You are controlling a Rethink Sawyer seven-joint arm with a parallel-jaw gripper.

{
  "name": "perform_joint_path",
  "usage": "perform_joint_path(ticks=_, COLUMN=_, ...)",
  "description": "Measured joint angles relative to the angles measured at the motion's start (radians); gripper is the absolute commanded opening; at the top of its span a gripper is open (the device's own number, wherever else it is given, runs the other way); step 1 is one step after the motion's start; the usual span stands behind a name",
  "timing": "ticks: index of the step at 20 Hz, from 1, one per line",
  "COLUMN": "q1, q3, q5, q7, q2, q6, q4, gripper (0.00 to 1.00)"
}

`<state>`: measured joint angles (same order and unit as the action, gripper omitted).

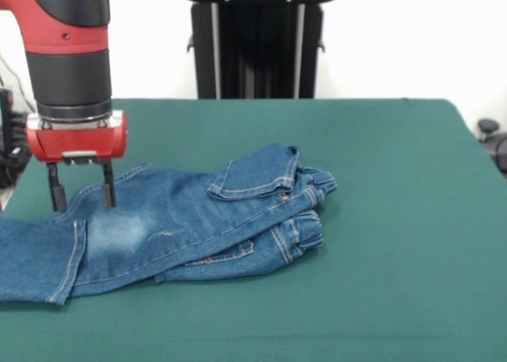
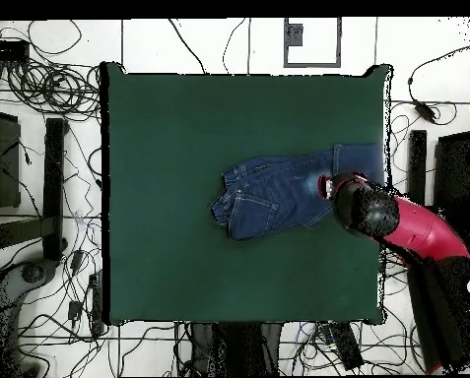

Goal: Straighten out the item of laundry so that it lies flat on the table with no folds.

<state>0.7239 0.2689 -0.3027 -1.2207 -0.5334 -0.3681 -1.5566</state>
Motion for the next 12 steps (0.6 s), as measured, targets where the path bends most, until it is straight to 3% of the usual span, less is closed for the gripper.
perform_joint_path(ticks=12, q1=0.017, q3=-0.041, q5=0.000, q7=0.000, q2=-0.010, q6=0.000, q4=-0.004, gripper=1.00)
